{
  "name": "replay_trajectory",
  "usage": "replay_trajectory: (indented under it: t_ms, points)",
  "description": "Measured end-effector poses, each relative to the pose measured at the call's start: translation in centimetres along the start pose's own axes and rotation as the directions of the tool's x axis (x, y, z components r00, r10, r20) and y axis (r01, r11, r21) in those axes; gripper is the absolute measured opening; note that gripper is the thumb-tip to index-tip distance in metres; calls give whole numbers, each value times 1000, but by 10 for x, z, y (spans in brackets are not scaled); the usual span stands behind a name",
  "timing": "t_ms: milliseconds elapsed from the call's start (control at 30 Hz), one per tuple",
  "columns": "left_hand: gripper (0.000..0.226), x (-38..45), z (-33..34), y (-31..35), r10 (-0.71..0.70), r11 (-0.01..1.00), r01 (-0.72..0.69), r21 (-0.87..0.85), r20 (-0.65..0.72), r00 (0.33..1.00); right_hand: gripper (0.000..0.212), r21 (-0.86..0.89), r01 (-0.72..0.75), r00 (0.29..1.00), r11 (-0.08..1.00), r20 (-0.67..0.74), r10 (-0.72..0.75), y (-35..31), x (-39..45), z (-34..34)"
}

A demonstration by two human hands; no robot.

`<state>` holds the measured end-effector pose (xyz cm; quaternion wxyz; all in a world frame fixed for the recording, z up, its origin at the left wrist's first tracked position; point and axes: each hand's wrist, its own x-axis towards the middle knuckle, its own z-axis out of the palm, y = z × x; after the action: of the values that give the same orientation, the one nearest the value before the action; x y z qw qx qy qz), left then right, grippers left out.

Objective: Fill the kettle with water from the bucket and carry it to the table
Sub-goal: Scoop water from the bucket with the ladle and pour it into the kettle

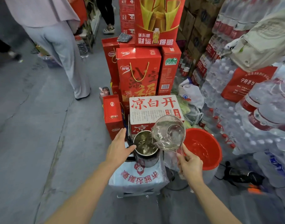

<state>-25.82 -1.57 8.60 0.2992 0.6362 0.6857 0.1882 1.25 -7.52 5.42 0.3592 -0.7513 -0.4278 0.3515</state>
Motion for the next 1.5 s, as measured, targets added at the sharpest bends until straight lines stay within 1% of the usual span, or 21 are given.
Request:
replay_trajectory:
  t_ms: [67,167,267,500,633,767,900,933,1100,1200,1300,1367,1400,1433,1467,1500]
  points:
    - [89,0,0,-1,4,1000,-4,4,0,1000,56,-85,26,1000,996,-12,-27,2,1,2]
    - [88,0,0,-2,3,1000,-3,7,-1,1000,54,-205,58,997,977,-43,-69,-5,1,6]
    - [88,-1,0,-3,10,1000,-10,-2,0,1000,51,-324,147,985,934,-39,-168,-17,-3,5]
    - [89,-1,-2,-3,11,1000,-11,6,4,1000,51,-493,267,949,828,-15,-315,-35,-8,7]
    - [89,-2,-3,-3,14,1000,-14,4,9,1000,55,-539,380,891,752,-6,-454,-38,-8,8]
    - [88,-3,-3,-3,15,1000,-15,3,11,1000,44,-580,456,828,675,-1,-560,-40,-7,6]
    - [88,-3,-3,-4,15,1000,-15,10,12,1000,43,-642,518,759,565,40,-650,-41,-6,4]
    - [88,-3,-2,-5,17,1000,-17,11,12,1000,44,-667,523,743,530,53,-667,-41,-5,4]
    - [88,-4,-1,-5,31,999,-31,7,13,999,70,-764,535,693,360,154,-704,-40,-1,6]
    - [88,-4,-1,-6,35,999,-35,8,14,999,76,-778,536,689,327,180,-702,-38,-3,8]
    - [88,-3,-1,-8,52,999,-52,3,9,999,78,-767,565,659,303,200,-725,-35,-5,9]
    - [88,-4,1,-9,56,998,-56,-1,0,998,77,-737,593,639,324,187,-746,-27,-5,10]
    - [88,-5,2,-9,55,998,-55,-6,-9,998,75,-702,596,658,391,147,-738,-22,-6,9]
    - [87,-6,4,-9,52,999,-53,-13,-21,998,73,-648,567,708,509,67,-703,-14,-6,9]
    - [87,-9,6,-9,50,998,-51,-23,-37,998,70,-569,492,786,659,-35,-617,-11,-8,7]
    - [86,-11,10,-9,49,998,-51,-38,-55,997,68,-468,372,867,802,-133,-481,-6,-8,4]
